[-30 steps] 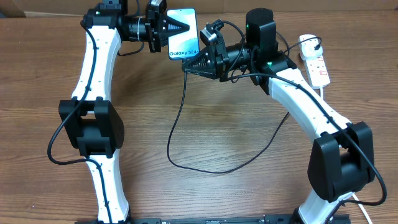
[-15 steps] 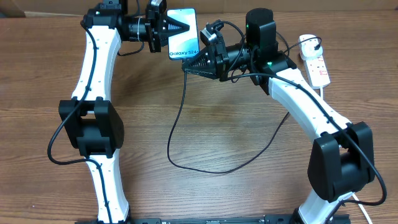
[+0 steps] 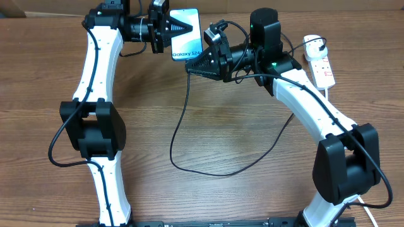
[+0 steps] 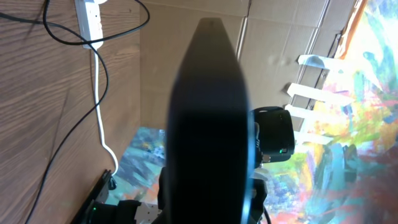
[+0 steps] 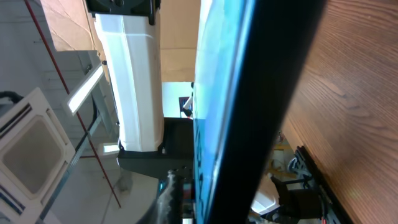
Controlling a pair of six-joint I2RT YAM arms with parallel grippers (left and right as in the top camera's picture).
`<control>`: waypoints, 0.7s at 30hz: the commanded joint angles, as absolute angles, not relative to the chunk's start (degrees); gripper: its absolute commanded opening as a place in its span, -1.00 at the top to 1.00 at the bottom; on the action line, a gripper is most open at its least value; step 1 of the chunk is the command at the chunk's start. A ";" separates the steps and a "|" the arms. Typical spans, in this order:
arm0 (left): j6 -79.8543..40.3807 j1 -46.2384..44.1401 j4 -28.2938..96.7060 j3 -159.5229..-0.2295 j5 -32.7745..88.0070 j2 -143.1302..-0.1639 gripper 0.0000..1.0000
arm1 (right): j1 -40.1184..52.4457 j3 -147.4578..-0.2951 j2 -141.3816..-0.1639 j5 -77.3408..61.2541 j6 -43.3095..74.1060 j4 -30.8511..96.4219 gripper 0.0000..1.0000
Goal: Plug charger to phone and switch on socket
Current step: 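Open the right gripper and pull it back right from the phone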
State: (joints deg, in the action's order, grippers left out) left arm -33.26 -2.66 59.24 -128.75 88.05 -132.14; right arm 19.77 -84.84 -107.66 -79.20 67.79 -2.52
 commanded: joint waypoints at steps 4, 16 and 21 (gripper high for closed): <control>-30.61 -5.02 59.75 -129.93 90.65 -131.35 0.92 | 18.46 -85.47 -107.42 -74.87 67.33 -3.38 0.50; -30.65 -3.95 57.58 -129.93 90.15 -131.35 0.91 | 18.06 -85.47 -107.42 -75.29 67.05 -2.22 0.17; -30.57 -2.24 57.54 -129.93 87.26 -131.35 0.92 | 17.58 -85.47 -107.42 -75.05 65.47 -0.67 0.07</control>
State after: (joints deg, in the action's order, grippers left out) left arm -31.46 -3.66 57.65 -128.75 87.18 -132.14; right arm 18.33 -84.84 -107.66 -75.57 67.24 -1.28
